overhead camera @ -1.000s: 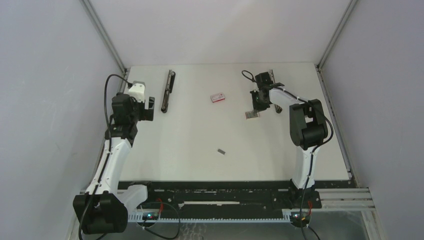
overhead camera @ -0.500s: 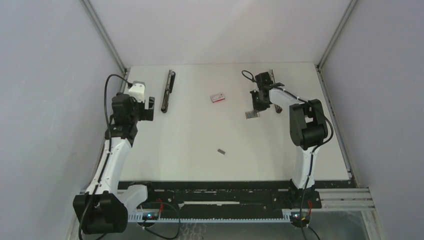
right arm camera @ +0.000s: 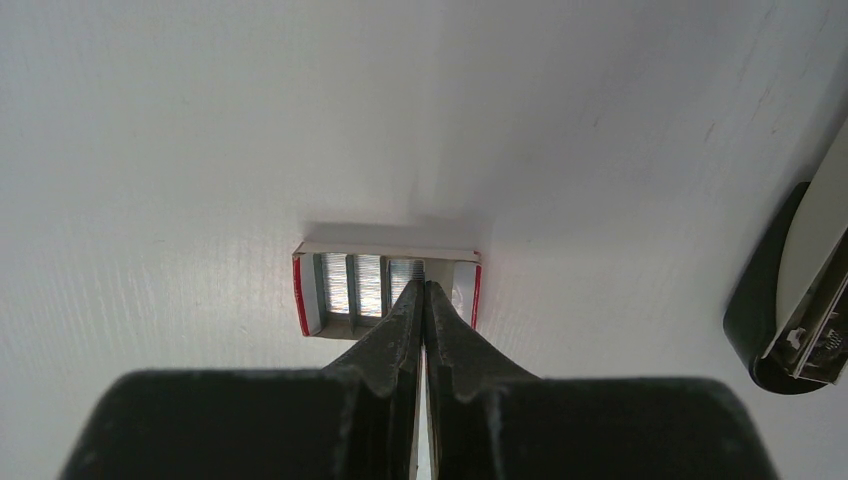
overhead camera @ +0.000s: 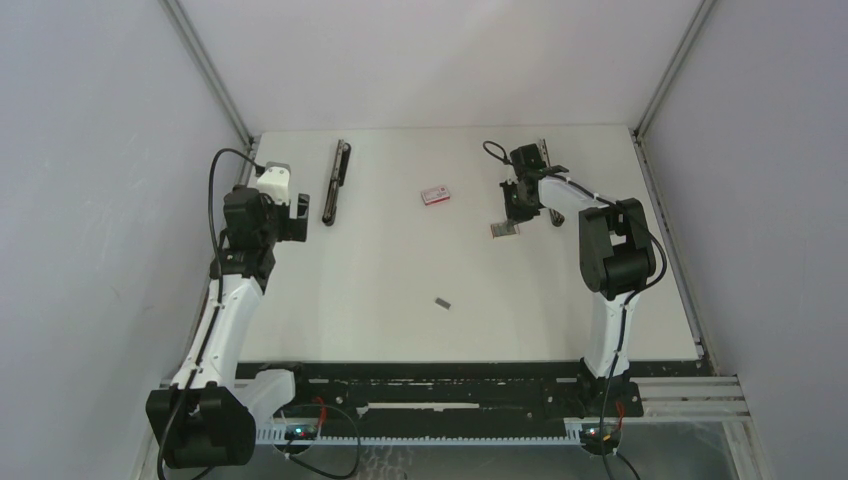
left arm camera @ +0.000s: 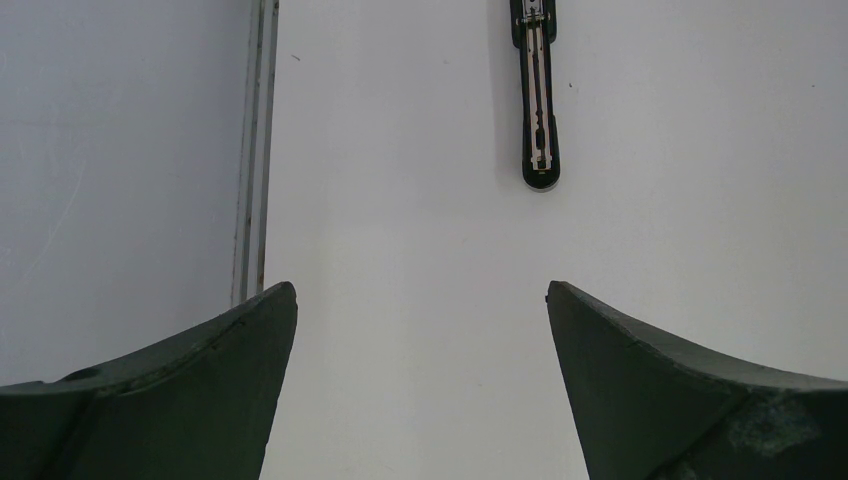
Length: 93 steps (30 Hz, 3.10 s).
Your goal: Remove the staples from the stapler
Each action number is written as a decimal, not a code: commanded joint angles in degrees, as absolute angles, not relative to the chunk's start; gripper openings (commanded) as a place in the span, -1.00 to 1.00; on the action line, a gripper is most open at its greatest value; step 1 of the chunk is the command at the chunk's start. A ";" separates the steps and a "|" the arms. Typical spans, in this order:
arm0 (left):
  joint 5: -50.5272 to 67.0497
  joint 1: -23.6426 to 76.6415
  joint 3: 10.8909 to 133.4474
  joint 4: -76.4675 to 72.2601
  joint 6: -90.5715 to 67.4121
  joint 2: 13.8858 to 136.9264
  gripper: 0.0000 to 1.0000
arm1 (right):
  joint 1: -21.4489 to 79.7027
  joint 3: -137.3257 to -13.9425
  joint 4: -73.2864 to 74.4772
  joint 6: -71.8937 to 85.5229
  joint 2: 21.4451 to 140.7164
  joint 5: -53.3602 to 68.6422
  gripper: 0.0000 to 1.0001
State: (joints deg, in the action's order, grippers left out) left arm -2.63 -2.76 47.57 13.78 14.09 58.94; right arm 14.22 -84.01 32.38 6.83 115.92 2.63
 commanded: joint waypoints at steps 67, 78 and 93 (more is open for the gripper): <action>-1.72 -2.83 46.14 10.98 13.04 58.89 0.99 | 19.35 -87.24 35.52 -0.21 104.55 1.41 -0.16; -2.11 -2.89 46.10 11.01 13.27 58.81 0.99 | 26.61 -82.54 38.06 -10.63 99.44 4.15 1.00; -4.70 -3.00 45.67 10.21 14.21 58.75 0.99 | 41.49 -75.54 40.91 -14.88 99.41 16.57 0.69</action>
